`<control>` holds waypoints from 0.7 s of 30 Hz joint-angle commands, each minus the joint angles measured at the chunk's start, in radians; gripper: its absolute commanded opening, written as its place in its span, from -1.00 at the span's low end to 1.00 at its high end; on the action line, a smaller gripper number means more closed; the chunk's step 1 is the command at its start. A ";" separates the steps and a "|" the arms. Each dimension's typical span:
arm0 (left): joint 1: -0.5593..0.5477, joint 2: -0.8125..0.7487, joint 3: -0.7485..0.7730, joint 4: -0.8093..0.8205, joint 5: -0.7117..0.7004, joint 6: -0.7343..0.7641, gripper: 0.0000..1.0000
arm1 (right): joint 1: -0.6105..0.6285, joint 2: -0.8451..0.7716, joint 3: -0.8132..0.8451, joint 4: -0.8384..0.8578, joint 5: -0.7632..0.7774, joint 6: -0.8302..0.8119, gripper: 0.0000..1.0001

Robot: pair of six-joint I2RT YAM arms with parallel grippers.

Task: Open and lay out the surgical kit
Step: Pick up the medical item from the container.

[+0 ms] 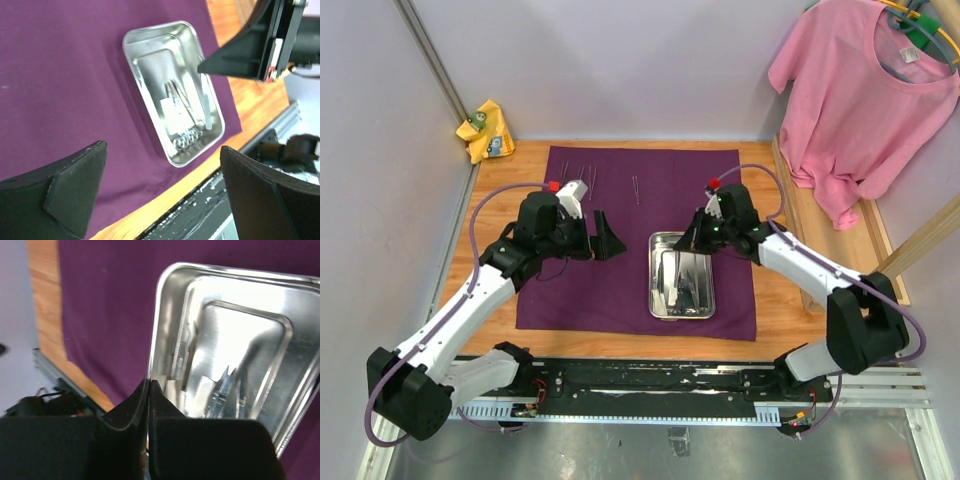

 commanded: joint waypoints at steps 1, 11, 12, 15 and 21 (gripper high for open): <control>-0.006 -0.034 -0.053 0.153 0.216 -0.040 0.98 | -0.060 -0.082 -0.047 0.254 -0.256 0.140 -0.99; -0.041 -0.050 -0.129 0.336 0.360 -0.158 0.97 | -0.066 -0.091 -0.097 0.694 -0.386 0.442 -0.99; -0.047 -0.052 -0.131 0.345 0.361 -0.164 0.96 | -0.065 -0.086 -0.101 0.720 -0.386 0.460 -0.99; -0.068 -0.047 -0.135 0.366 0.362 -0.177 0.91 | -0.059 -0.068 -0.109 0.801 -0.379 0.510 -0.99; -0.086 -0.033 -0.153 0.407 0.367 -0.209 0.76 | -0.018 -0.018 -0.099 0.906 -0.362 0.563 -0.99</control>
